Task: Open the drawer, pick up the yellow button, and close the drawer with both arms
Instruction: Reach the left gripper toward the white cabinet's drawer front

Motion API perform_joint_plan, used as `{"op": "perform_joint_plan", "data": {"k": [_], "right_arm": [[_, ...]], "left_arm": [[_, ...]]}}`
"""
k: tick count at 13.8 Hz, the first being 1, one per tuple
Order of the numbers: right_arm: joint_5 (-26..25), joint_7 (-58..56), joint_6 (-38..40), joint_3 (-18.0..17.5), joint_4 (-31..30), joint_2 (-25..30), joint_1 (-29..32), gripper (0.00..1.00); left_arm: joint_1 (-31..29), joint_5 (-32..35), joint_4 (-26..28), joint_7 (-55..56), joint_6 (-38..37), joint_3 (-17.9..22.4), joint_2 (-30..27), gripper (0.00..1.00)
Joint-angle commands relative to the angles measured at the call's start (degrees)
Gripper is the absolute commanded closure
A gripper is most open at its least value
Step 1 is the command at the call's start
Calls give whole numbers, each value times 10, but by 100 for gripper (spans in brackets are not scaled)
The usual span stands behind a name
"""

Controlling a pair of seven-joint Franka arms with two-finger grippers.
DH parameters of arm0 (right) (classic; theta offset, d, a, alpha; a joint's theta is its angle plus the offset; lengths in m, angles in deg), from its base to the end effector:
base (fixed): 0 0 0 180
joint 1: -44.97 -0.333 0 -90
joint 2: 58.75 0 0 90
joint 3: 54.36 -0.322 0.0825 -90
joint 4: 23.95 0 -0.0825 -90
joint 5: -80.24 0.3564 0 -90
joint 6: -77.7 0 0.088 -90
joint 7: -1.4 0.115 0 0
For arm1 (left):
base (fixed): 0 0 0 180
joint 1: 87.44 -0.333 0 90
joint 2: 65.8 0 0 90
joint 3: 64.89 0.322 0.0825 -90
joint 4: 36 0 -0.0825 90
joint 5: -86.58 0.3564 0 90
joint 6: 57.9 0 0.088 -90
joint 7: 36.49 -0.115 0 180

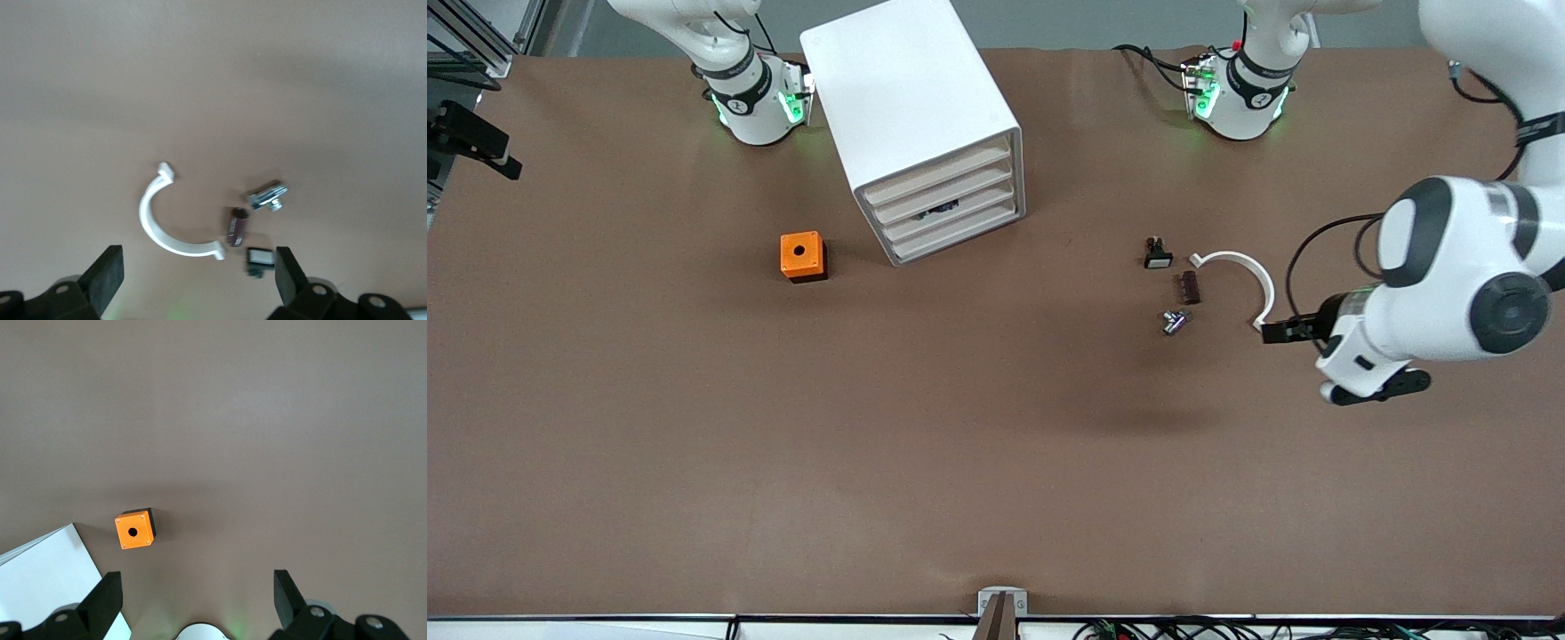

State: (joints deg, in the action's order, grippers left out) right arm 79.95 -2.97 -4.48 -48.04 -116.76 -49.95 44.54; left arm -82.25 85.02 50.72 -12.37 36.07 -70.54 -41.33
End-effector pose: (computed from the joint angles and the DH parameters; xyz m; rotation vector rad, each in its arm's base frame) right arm 0.4597 -0.0531 0.6648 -3.1263 0.0400 0.0495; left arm 0.6104 -0.1113 0.4053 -3.0589 -0.3695 0.4740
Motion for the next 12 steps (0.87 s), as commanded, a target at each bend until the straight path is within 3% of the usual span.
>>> {"op": "perform_joint_plan", "data": {"k": [1, 3, 6, 9, 12], "right_arm": [[10, 2, -6, -3, -3, 4, 8, 0], [10, 2, -6, -3, -3, 4, 9, 0], [10, 1, -6, -3, -3, 4, 9, 0], [10, 0, -5, -3, -3, 4, 10, 0], [10, 0, -5, -3, -3, 4, 10, 0]], "left_arm": [[48, 3, -48, 115, -12, 3, 37, 0], [77, -3, -49, 188, -14, 2, 50, 0], [119, -67, -55, 321, -41, 5, 78, 0], [149, -116, -102, 462, -60, 5, 116, 0], [155, -187, -115, 568, -60, 2, 141, 0]]}}
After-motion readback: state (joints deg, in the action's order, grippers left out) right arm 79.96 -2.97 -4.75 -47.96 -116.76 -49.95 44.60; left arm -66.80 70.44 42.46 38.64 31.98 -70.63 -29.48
